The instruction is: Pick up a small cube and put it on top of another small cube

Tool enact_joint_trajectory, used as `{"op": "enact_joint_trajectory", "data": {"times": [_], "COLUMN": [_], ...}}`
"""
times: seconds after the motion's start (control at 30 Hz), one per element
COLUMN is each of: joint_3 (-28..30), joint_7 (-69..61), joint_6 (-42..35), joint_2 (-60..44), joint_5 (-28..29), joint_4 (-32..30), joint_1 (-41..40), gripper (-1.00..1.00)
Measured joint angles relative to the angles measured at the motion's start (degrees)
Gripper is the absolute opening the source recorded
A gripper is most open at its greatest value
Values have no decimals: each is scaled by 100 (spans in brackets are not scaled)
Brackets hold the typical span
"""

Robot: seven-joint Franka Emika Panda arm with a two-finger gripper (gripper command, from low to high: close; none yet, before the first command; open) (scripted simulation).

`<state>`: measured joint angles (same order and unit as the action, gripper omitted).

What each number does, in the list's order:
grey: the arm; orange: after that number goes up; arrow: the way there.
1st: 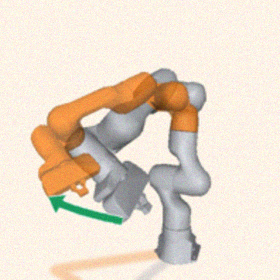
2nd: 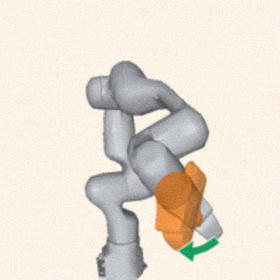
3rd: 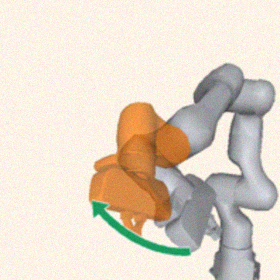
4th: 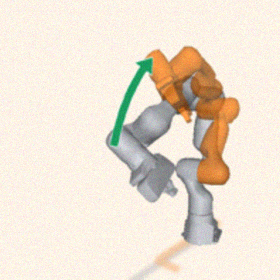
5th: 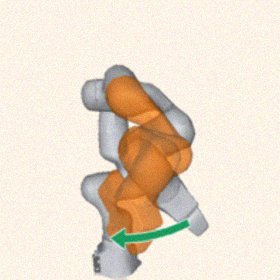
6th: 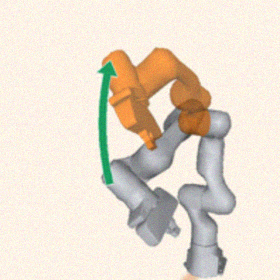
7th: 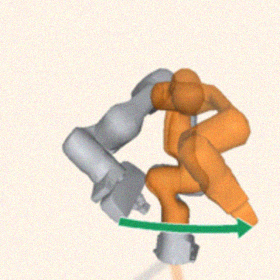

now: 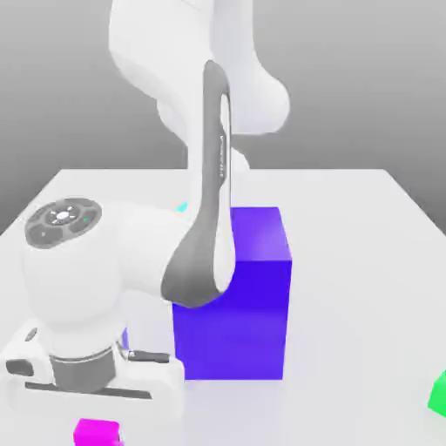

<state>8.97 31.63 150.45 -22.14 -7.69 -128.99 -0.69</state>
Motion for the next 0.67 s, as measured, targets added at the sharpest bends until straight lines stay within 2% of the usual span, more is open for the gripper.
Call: {"op": "enact_joint_trajectory", "data": {"times": [0.43, 0.53, 0.57, 0.67], "joint_3": [-1196, -1407, -1409, -1409], "joint_7": [1607, 2084, 2176, 2176], "joint_6": [-349, -54, 92, 92], "joint_2": [588, 127, -70, -70], "joint_5": [788, 1094, 1163, 1163], "joint_4": [-196, -20, 31, 31], "joint_1": [2334, 2992, 3136, 3136], "gripper": [-100, -100, 100, 100]}}
